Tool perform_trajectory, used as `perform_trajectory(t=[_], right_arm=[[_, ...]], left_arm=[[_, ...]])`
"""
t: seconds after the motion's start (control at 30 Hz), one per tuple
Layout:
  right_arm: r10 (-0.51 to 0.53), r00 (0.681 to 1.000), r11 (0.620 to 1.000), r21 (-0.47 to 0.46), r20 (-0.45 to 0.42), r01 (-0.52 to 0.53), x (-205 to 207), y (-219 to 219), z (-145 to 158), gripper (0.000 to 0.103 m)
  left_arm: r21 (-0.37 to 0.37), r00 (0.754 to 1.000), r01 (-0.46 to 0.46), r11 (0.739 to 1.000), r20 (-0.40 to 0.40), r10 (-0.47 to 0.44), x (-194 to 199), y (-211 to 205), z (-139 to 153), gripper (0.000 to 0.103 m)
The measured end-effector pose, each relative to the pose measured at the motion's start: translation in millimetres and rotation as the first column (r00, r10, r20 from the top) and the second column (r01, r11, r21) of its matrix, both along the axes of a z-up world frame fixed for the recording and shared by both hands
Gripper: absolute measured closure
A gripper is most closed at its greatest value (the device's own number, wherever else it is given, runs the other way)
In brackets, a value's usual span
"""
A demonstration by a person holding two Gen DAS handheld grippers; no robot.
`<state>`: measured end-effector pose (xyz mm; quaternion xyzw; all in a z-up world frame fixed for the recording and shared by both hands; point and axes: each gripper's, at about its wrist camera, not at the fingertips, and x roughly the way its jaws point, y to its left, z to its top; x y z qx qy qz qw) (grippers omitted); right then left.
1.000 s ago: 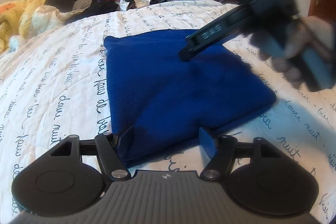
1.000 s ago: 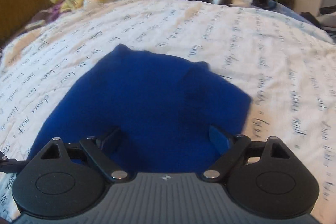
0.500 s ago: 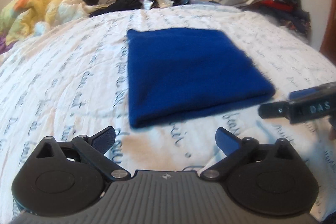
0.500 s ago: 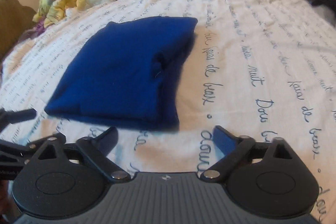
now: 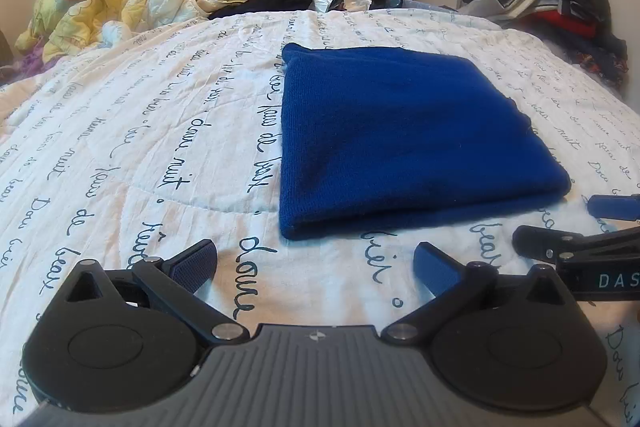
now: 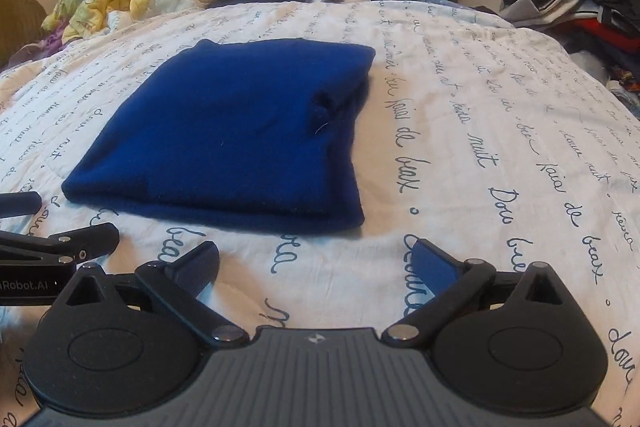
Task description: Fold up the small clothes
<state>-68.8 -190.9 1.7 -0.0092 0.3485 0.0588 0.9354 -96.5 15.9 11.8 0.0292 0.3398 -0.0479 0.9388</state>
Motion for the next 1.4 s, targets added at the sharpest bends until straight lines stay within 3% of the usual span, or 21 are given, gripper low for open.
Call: perform_trajectory(t=[1.4], right_arm=[[0.001,1.0,1.0,0.002,0.004,-0.001,-2.0,0.3,-0.1,0.0]], left_arm=[[-0.003,1.0,-0.007,1.0,0.0,0.007,0.9,0.7,-0.6,0.0]])
